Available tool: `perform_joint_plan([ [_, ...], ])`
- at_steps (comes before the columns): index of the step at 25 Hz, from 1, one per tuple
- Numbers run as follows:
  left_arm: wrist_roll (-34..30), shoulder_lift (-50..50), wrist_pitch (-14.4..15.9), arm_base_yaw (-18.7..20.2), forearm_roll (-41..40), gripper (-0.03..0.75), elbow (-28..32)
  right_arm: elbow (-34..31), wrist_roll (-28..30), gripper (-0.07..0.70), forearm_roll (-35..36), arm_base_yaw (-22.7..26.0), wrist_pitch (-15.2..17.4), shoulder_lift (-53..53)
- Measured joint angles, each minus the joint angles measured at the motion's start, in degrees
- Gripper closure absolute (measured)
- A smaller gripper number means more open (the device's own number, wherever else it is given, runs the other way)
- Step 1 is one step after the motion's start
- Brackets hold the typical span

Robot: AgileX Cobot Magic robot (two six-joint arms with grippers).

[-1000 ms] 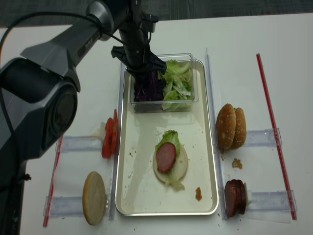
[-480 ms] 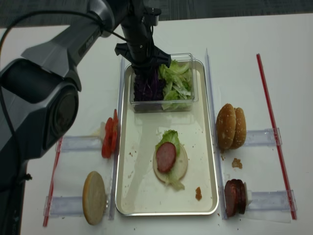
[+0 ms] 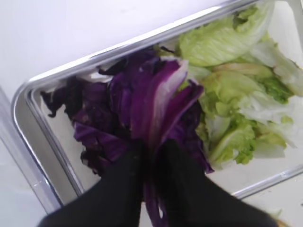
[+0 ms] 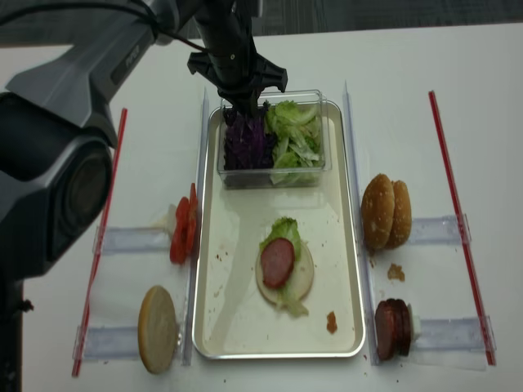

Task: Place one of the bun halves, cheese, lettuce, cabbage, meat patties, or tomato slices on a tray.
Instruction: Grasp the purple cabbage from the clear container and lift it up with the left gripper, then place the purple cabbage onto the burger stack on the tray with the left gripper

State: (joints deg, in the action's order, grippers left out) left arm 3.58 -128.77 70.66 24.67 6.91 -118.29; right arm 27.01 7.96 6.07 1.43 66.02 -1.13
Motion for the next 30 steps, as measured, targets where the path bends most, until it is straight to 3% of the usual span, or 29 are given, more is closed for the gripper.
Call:
perform_joint_plan([
  [7, 0.4, 8.1, -0.1, 0.1, 1.5, 0.638, 11.6, 0.0, 0.1, 0.22, 0.0, 0.0, 0.0, 0.0],
  [15, 0.5, 16.3, -0.1, 2.6, 2.3, 0.638, 20.4, 0.0, 0.1, 0.219, 0.0, 0.0, 0.0, 0.0],
  [23, 0.5, 21.9, -0.1, 9.5, 2.6, 0.638, 29.2, 0.0, 0.1, 0.22, 0.0, 0.0, 0.0, 0.0],
  [30, 1.6, 22.0, -0.4, 15.5, 2.6, 0.638, 32.6, 0.0, 0.1, 0.219, 0.0, 0.0, 0.0, 0.0],
])
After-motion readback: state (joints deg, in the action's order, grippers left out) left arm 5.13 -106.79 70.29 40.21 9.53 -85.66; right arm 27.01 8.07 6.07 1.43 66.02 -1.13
